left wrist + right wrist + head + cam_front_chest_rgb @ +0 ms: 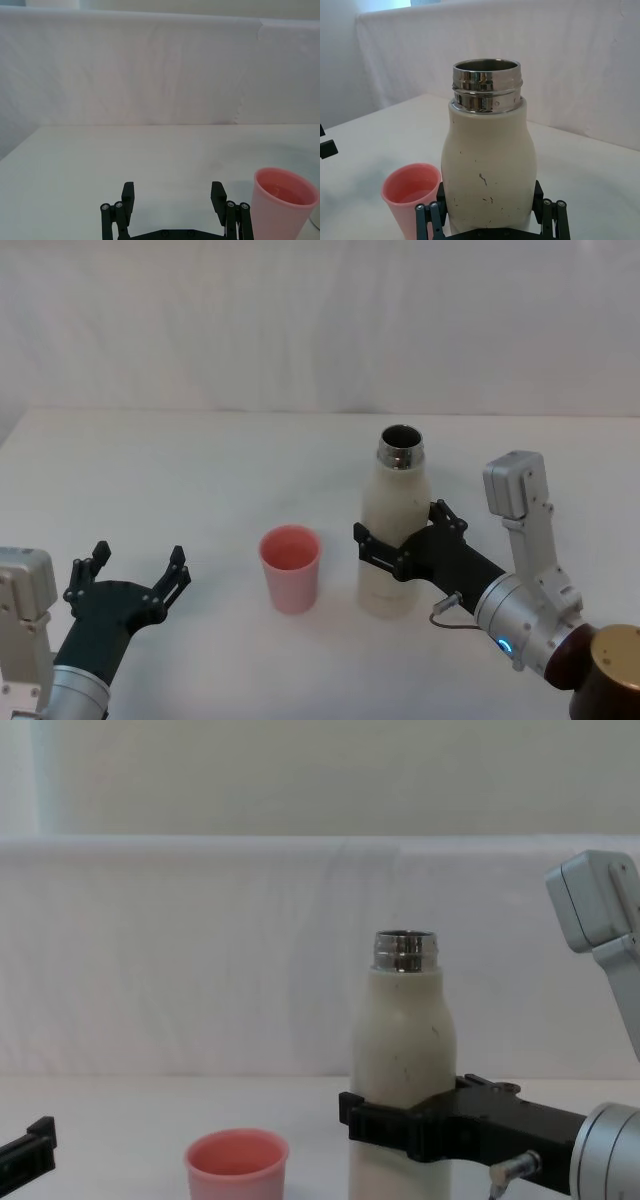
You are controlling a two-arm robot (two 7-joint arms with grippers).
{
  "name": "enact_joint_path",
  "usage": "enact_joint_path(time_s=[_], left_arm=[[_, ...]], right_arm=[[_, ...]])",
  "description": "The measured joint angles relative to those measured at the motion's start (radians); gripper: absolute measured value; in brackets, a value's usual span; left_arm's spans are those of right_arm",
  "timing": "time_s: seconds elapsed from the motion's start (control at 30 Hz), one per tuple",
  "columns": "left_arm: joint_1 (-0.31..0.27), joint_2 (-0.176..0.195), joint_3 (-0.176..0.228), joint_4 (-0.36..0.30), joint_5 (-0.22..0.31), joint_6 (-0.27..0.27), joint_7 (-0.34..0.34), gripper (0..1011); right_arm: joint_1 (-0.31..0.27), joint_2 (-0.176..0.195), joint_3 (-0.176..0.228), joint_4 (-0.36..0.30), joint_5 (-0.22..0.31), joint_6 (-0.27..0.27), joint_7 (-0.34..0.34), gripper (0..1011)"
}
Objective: Grasp the thermos with one hand and pour water into the cup lid.
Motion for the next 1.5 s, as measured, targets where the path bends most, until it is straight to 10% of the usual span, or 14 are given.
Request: enact_joint_path(time_s=[1.07,1.5], left_arm=[[0.000,0.000,0.000,0.000,0.000,0.000,0.000,1001],[0.000,0.000,0.000,0.000,0.000,0.000,0.000,1001]], right_arm=[[-0.006,0.002,0.000,-0.008,-0.002,0.001,-0.002,957],[-0.034,0.023,0.008,-0.063,-0.080,-0.002,-0.047,957]])
